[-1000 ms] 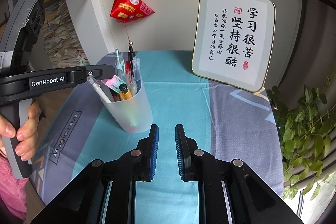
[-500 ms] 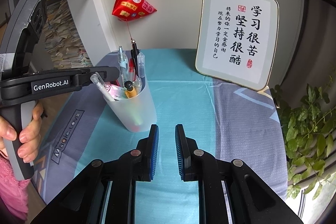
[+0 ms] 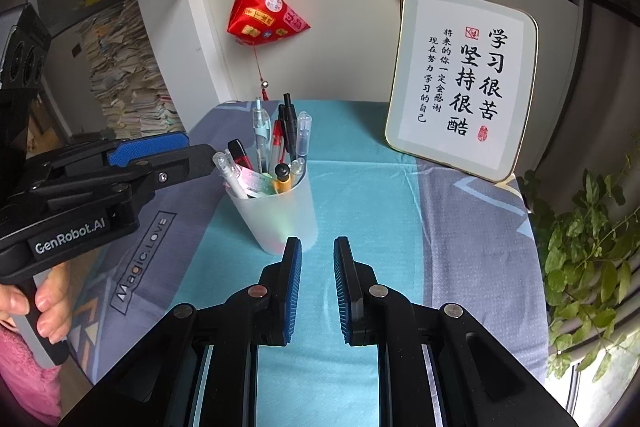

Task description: Organize stationery

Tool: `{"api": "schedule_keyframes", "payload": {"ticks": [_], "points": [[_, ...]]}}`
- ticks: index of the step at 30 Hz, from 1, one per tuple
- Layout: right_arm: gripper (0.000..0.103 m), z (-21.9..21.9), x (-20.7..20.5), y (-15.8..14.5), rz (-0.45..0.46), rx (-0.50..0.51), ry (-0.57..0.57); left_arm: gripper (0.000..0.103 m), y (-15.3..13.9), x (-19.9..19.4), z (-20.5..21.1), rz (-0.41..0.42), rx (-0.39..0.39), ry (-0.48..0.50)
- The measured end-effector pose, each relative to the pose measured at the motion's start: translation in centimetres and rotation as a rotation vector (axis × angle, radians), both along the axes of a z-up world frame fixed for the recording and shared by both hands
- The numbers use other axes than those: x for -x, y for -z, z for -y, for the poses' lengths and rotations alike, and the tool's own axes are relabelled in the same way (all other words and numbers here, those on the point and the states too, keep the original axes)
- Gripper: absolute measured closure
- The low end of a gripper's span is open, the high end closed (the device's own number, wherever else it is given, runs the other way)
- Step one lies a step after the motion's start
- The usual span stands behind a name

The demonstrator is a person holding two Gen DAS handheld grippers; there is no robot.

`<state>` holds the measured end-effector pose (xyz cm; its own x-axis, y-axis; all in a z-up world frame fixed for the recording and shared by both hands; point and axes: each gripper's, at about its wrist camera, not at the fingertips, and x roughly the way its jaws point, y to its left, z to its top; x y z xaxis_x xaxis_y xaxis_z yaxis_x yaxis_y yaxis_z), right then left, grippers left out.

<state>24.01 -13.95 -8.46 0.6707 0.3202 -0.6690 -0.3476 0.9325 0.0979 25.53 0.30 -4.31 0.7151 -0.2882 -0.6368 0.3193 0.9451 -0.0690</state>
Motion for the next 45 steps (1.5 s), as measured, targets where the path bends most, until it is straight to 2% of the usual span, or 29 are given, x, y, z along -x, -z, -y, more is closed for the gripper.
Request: {"api": "schedule_keyframes", "payload": {"ticks": [8, 10, 14, 15, 18, 19, 23, 28, 32, 36, 40, 45], "points": [[0.087, -0.3, 2.2, -1.2, 0.028, 0.014, 0.040, 0.045, -1.8, 4.4, 0.2, 0.120, -0.048, -0.017], [0.087, -0.3, 3.1, -1.7, 0.044, 0.030, 0.065, 0.035, -2.2, 5.5, 0.0, 0.142, -0.039, -0.026], [0.086, 0.0, 5.4, -2.7, 0.089, 0.046, 0.119, 0.022, -2.7, 8.1, -0.2, 0.197, -0.026, -0.066], [0.083, 0.1, 6.0, -2.9, 0.098, 0.046, 0.130, 0.019, -2.8, 8.7, -0.3, 0.203, -0.021, -0.069], [0.060, 0.5, 7.7, -3.6, 0.122, 0.048, 0.168, 0.018, -2.9, 10.3, -0.3, 0.211, -0.007, -0.071], [0.057, 0.6, 8.4, -3.8, 0.135, 0.046, 0.176, 0.017, -2.9, 10.7, -0.4, 0.212, -0.001, -0.076], [0.055, 0.8, 10.8, -4.9, 0.179, 0.056, 0.195, 0.012, -3.2, 12.3, -0.4, 0.206, 0.018, -0.094], [0.041, 1.4, 13.7, -5.9, 0.226, 0.035, 0.223, 0.005, -3.7, 14.8, -0.4, 0.223, 0.034, -0.112], [0.037, 1.7, 15.8, -6.6, 0.251, 0.018, 0.231, 0.002, -4.3, 16.9, 0.0, 0.251, 0.023, -0.114], [0.028, 1.7, 17.8, -7.1, 0.284, 0.023, 0.246, 0.001, -4.5, 18.4, 0.2, 0.256, 0.016, -0.118], [0.028, 1.6, 19.4, -7.2, 0.299, 0.043, 0.249, 0.001, -4.4, 19.0, 0.0, 0.221, 0.028, -0.133], [0.028, 2.0, 21.0, -7.4, 0.314, 0.040, 0.253, 0.001, -4.5, 20.6, -0.2, 0.227, 0.040, -0.143]]}}
